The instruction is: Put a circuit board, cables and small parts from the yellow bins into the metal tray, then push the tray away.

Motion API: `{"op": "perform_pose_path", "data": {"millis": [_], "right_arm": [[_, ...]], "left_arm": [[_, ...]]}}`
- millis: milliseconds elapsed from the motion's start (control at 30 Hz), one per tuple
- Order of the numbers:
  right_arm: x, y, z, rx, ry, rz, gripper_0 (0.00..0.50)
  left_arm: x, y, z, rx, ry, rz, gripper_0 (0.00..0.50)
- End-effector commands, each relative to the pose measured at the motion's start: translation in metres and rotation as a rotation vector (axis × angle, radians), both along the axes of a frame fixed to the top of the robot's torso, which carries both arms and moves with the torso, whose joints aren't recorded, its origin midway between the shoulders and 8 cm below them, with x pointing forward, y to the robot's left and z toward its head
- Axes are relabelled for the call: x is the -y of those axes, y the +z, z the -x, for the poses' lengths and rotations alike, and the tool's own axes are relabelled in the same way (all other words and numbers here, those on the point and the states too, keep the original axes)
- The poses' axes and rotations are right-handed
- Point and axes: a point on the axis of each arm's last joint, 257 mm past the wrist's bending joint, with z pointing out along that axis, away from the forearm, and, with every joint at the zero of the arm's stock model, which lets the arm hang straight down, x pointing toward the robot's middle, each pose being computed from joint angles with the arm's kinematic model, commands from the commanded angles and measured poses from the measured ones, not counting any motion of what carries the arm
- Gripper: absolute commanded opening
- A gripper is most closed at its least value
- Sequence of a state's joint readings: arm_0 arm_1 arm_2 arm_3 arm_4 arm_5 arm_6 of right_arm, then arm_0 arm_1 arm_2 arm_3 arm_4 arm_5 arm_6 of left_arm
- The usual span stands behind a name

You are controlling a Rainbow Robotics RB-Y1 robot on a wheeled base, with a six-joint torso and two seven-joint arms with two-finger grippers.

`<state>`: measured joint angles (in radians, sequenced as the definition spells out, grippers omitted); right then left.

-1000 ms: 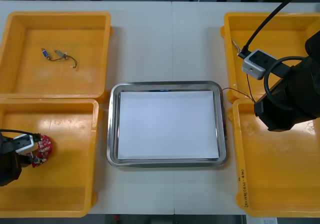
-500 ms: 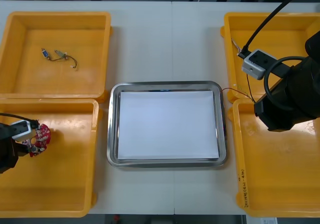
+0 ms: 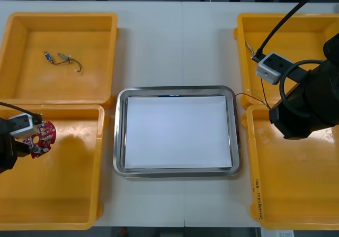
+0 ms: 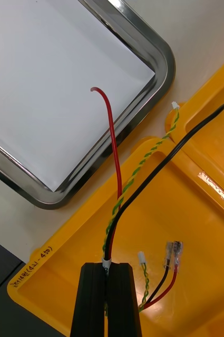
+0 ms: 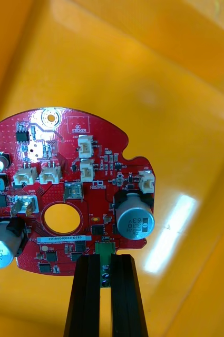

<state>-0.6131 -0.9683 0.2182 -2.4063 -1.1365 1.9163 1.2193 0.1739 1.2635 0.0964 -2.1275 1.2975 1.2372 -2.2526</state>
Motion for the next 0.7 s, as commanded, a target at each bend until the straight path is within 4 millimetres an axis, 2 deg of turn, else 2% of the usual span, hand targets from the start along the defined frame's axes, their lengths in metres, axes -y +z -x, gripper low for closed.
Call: {"op": "perform_pose_path", "data": {"millis": [33,333,400,700], "right_arm": [[-0.006,0.009,0.002,0.029,0.038,0.017,0.000],[-0.006,0.009,0.002,0.029,0.038,0.017,0.000],[-0.006,0.009,0.002,0.029,0.038,0.017,0.000],[-0.007,0.008,0.003,0.027,0.043,0.016,0.000]], "left_arm": [[0.021,0.029,-0.006,0.015,0.129,0.048,0.000],[0.046,0.058,0.000,0.052,0.208,-0.008,0.000],[0.057,0.063,0.005,0.048,0.235,-0.013,0.000],[0.097,0.072,0.000,0.051,0.251,0.036,0.000]]}}
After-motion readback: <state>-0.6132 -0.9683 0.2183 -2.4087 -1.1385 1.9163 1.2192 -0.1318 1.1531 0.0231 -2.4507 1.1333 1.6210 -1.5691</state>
